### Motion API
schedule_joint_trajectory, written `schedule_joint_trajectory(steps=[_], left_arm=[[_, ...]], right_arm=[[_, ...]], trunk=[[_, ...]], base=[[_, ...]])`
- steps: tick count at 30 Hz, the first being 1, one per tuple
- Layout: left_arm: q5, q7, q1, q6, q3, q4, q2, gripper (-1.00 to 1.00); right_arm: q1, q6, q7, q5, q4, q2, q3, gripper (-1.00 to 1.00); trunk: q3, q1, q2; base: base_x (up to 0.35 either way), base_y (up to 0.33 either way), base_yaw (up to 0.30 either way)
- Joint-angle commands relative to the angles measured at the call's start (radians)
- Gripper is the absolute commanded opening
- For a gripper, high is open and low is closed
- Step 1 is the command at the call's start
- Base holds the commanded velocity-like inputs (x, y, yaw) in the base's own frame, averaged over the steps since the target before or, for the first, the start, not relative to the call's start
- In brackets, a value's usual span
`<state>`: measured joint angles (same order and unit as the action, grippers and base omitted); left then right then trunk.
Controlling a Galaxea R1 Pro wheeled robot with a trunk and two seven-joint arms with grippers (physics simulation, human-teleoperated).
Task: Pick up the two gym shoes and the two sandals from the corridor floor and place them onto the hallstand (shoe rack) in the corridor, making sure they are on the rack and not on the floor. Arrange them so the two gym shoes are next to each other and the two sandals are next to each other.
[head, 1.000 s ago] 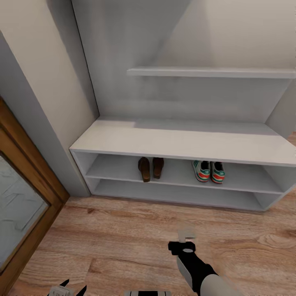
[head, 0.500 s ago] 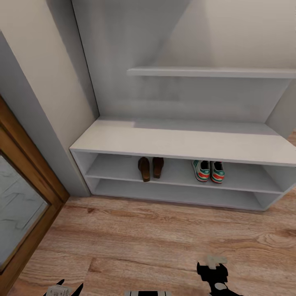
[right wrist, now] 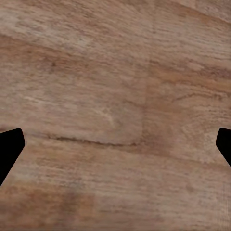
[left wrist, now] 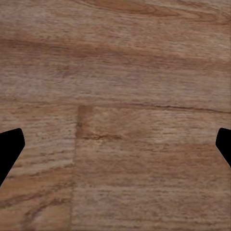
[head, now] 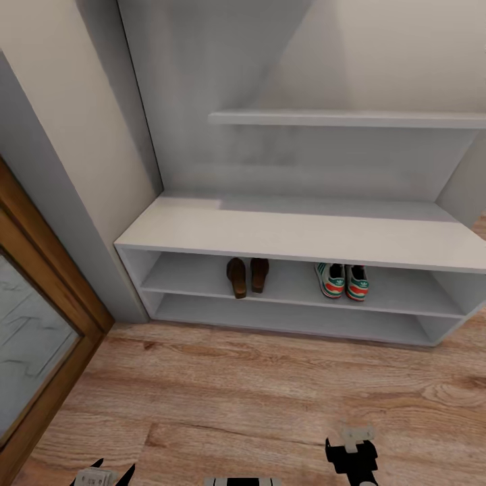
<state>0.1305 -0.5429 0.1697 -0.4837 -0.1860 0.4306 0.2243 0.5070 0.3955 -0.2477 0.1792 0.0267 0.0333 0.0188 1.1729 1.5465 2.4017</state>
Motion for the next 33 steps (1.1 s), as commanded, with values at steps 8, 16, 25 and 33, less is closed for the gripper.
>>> schedule_joint_trajectory(steps=[8, 16, 25, 33], left_arm=[[0.008, -0.003, 0.001, 0.003, -0.004, -0.003, -0.002, 1.00], [0.008, 0.095, 0.001, 0.001, -0.004, -0.029, -0.009, 1.00], [0.010, 0.108, 0.001, 0.001, -0.004, -0.042, -0.011, 1.00], [0.012, 0.109, 0.001, 0.001, -0.004, -0.044, -0.011, 1.00]], right_arm=[[-0.017, 0.003, -0.008, 0.011, -0.002, -0.006, 0.000, 1.00], [-0.048, 0.002, -0.009, 0.011, -0.002, -0.031, 0.000, 1.00], [-0.095, 0.000, -0.008, 0.011, -0.002, -0.038, 0.000, 1.00], [-0.115, -0.001, -0.008, 0.012, -0.002, -0.037, -0.001, 1.00]], trunk=[[-0.012, -0.016, -0.028], [-0.037, -0.046, -0.084], [-0.065, -0.081, -0.147], [-0.090, -0.111, -0.203]], base=[[0.000, 0.000, 0.000], [0.000, 0.000, 0.000], [0.000, 0.000, 0.000], [0.000, 0.000, 0.000]])
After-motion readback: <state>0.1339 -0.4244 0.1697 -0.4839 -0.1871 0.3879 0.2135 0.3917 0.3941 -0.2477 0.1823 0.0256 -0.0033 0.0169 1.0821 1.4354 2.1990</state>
